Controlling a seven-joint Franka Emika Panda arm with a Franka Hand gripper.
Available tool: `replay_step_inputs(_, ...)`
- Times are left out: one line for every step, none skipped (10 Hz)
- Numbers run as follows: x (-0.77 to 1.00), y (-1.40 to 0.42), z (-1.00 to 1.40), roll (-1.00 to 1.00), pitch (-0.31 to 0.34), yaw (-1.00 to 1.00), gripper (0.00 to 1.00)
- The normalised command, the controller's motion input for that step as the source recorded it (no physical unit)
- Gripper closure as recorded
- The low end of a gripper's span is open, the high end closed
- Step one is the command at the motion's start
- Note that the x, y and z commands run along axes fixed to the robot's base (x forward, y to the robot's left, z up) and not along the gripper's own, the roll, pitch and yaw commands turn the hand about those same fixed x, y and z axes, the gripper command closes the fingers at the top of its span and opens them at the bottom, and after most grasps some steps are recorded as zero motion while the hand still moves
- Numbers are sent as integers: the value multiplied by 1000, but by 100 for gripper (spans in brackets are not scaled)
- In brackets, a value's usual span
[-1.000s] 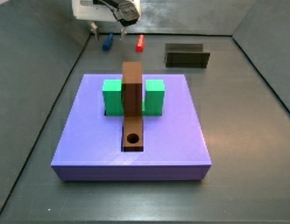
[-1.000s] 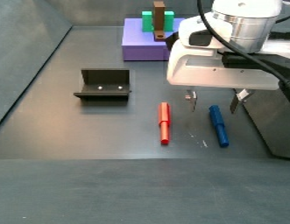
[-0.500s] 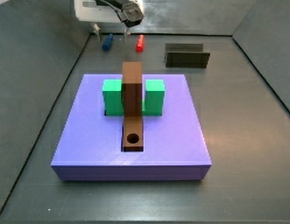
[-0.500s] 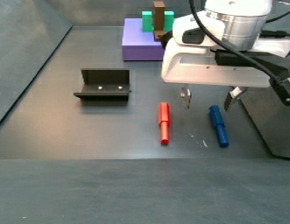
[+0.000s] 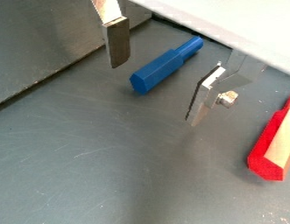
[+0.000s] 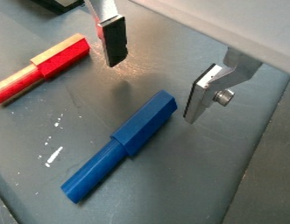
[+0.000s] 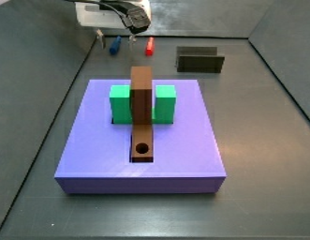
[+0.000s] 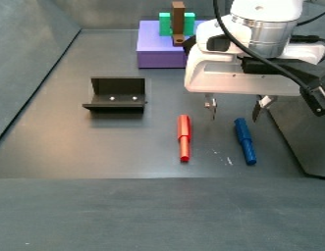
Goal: Pick up the blue object. Move up. Place the blue object on the fixture. Regrasp the blue object. Move to above the board. Insert the blue object.
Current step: Pick up the blue object.
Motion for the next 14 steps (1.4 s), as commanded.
replay_step_inputs(0, 114, -600, -217, -200, 0, 0)
replay_step_inputs(-14, 149, -640, -204, -199, -37, 0)
replay_step_inputs(-40, 203, -723, -164, -184, -49, 0)
replay_step_inputs(-31, 263, -791, -116, -169, -43, 0)
replay_step_inputs(-3, 311, -837, -77, -164, -29, 0)
replay_step_inputs(-17, 306, -874, -63, -154, -31, 0)
replay_step_inputs(-20, 237, -914, -41, -151, -29, 0)
replay_step_inputs(-26, 163, -949, -33, -147, -23, 0)
replay_step_inputs(-40, 74, -977, -21, -146, -23, 0)
replay_step_inputs(-49, 0, -974, -19, -151, -49, 0)
replay_step_inputs(34, 0, -151, 0, -19, -57, 0)
replay_step_inputs(0, -11, -54, 0, 0, 0, 0)
replay_step_inputs(0, -26, -654, -50, -147, 3, 0)
replay_step_inputs(0, -20, -651, -117, -141, 0, 0)
